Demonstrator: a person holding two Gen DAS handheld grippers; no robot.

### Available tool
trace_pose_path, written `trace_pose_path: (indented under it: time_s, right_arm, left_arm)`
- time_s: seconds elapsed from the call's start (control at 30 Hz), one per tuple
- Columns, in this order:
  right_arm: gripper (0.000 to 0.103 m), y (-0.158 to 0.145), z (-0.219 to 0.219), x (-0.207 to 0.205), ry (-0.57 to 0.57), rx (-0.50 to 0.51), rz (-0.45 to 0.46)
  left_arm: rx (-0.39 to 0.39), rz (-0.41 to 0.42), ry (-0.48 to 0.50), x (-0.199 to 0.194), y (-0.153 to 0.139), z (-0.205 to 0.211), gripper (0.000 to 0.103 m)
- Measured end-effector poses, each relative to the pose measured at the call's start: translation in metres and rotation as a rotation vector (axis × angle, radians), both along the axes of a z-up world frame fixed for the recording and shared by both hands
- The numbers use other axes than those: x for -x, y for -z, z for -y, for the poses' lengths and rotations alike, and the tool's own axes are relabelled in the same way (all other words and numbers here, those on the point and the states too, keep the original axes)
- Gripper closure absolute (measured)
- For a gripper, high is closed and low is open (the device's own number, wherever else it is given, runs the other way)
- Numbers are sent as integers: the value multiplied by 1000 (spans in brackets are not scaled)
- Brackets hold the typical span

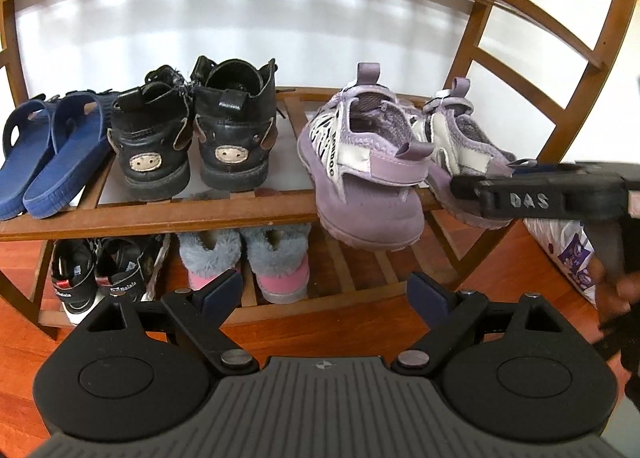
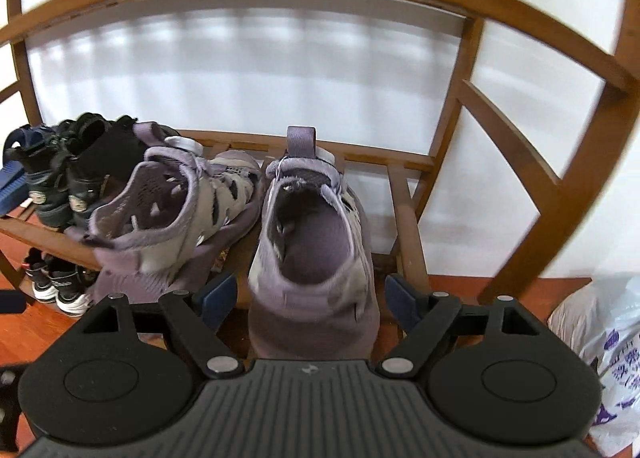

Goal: Organize scattered shoes
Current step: 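Lower the lavender sneakers beside the black boots and open both grippers, then push the lavender sneakers further onto the shelf with both grippers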

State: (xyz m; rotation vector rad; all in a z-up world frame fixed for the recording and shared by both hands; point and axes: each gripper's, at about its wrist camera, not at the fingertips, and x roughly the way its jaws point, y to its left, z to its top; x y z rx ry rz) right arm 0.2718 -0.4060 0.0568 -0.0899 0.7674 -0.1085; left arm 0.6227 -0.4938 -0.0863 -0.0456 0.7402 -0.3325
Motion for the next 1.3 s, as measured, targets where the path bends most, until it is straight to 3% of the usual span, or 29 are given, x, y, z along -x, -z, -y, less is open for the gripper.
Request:
trace_pose_path:
  time_s: [0.1,0.27,0.43,0.53,0.57,0.67,1.3]
  right_arm:
    - [18,-3,-1,17,-2,-7,21]
    - [21,-4,-1,44,-7,-26,52]
    - [53,1,8,58,-9,-70,64]
    - [72,7,15,62,-23,-105,63]
    - [77,9,17,62,-30,-112,60]
    - [79,14,20,60,-48,-125,58]
    - [79,21,32,34,-77,-159,80]
  left_arm:
    - [1,13,8,2,0,3,14]
    - [6,30,11,7,0,10,29]
    - [32,41,16,9,1,16,73]
    - [46,46,24,8,2,20,83]
    - [47,47,24,7,2,21,84]
    - [43,47,11,3,1,26,84]
    - [37,19,-50,-35,12,49,83]
